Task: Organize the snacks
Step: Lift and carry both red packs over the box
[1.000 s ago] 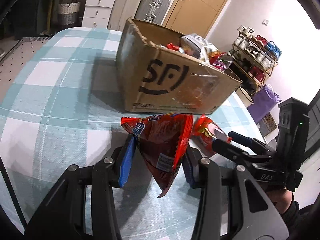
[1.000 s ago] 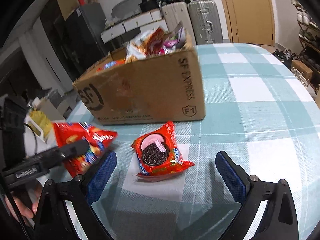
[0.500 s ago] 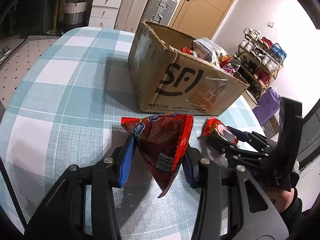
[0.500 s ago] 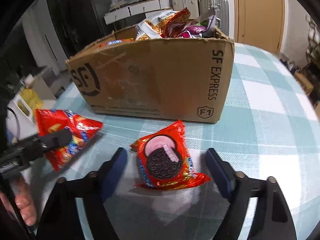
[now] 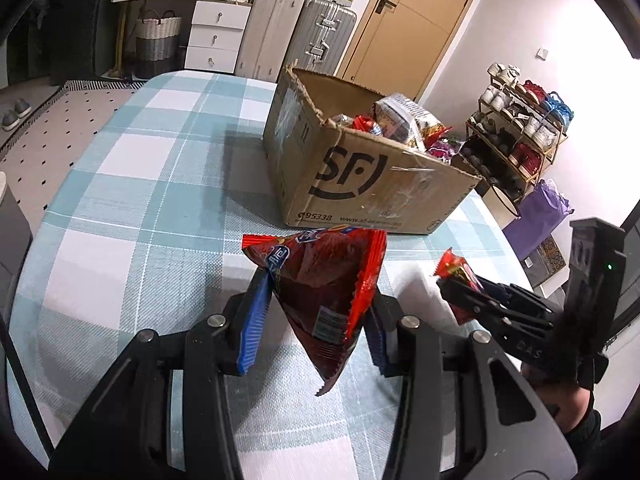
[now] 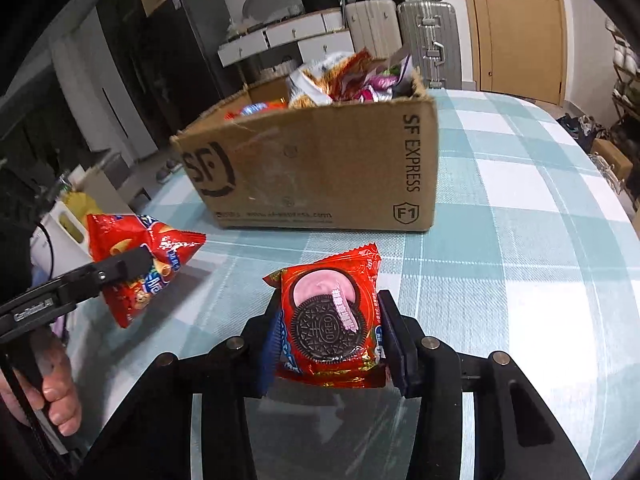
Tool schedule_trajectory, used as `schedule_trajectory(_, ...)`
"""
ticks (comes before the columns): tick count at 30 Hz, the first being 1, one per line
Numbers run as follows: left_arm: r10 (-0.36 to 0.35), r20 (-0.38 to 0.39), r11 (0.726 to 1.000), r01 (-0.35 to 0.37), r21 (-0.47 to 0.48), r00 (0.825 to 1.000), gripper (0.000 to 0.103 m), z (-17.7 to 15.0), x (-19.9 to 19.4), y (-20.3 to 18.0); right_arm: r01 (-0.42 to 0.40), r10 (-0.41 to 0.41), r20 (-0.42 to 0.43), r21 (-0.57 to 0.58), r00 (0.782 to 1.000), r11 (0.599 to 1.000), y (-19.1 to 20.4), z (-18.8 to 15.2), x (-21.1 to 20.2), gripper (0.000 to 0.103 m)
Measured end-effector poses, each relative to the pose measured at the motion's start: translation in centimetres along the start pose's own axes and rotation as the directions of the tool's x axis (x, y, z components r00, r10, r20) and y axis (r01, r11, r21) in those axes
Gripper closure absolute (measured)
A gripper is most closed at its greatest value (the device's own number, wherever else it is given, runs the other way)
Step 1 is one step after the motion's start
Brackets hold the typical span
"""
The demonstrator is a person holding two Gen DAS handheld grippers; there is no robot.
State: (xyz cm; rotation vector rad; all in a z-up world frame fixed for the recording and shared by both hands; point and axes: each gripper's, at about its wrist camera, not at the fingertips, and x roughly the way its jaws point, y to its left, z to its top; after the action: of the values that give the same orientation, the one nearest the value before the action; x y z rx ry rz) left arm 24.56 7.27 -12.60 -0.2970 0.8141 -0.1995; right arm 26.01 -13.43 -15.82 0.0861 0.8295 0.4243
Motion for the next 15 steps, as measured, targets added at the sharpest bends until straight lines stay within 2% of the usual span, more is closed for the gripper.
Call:
schedule_trajectory(7, -0.007, 0.020, 1.000, 0.007, 0.008, 1.000, 0.063, -0.1, -2.0, -0.9, -0.046, 0.045, 0.052, 0.024, 0.998, 0.999, -0.3, -0.5, -3.3, 0.059)
schedule_trajectory(15, -0.034, 0.053, 0.999, 0.032, 0.029, 0.998, 0.063, 0.3, -4.4, -2.2, -0.091, 0.089, 0.120, 0.012, 0.989, 0.996, 1.1, -0.9, -8.1, 0.059)
